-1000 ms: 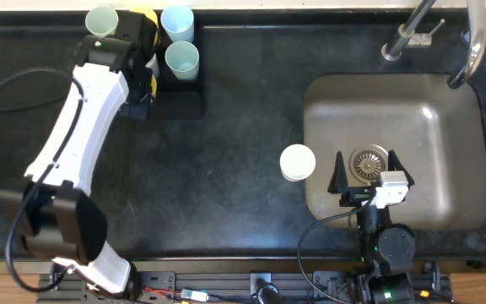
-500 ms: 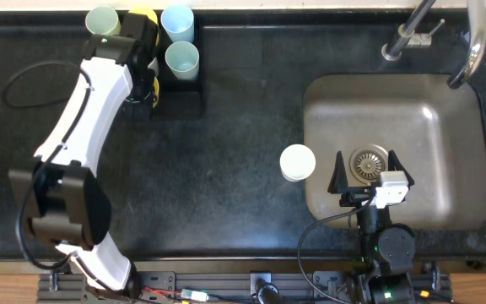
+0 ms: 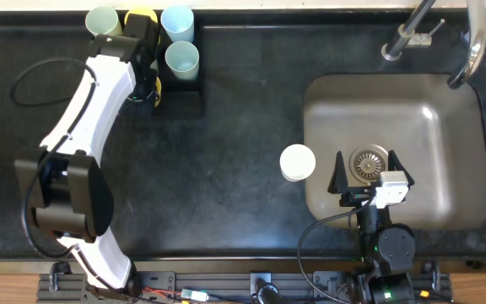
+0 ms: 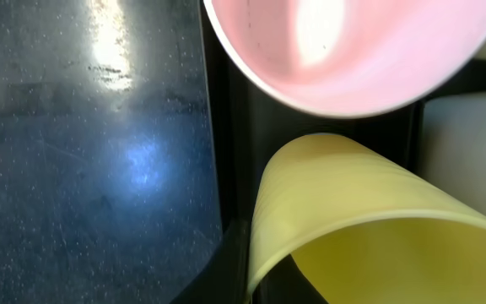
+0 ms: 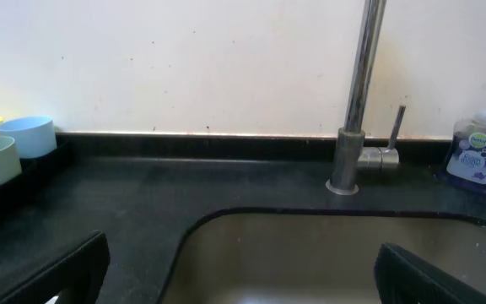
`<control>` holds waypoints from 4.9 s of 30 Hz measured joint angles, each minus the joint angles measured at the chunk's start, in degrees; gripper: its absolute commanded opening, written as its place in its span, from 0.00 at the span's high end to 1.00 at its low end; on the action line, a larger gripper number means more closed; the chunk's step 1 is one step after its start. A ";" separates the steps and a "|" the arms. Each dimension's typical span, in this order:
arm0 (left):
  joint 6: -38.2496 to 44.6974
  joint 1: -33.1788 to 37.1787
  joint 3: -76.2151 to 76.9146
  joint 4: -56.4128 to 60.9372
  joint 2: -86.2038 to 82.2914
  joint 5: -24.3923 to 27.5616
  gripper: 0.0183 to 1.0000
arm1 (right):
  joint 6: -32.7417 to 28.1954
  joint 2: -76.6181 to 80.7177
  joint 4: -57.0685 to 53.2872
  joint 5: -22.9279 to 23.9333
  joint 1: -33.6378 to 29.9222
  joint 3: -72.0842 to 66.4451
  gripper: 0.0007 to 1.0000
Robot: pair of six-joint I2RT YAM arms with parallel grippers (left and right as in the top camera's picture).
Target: Store Cups
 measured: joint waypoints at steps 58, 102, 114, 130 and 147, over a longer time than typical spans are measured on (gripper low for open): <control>54.36 -0.83 -24.44 73.42 -38.75 1.07 0.06 | 0.04 0.00 -0.02 0.02 0.00 0.00 0.00; 91.62 4.31 -93.15 62.79 -111.10 13.70 0.00 | 0.02 0.00 0.00 0.02 0.00 0.00 0.00; 91.62 4.31 -93.15 61.64 -111.08 13.70 0.00 | 0.02 0.00 0.02 0.02 0.00 0.00 0.00; 91.62 4.31 -93.15 61.66 -111.08 13.68 0.00 | 0.02 0.00 0.00 0.02 0.00 0.00 0.00; 91.62 4.31 -93.15 61.66 -111.08 13.70 0.00 | 0.00 2.71 -0.90 0.94 0.00 0.79 0.00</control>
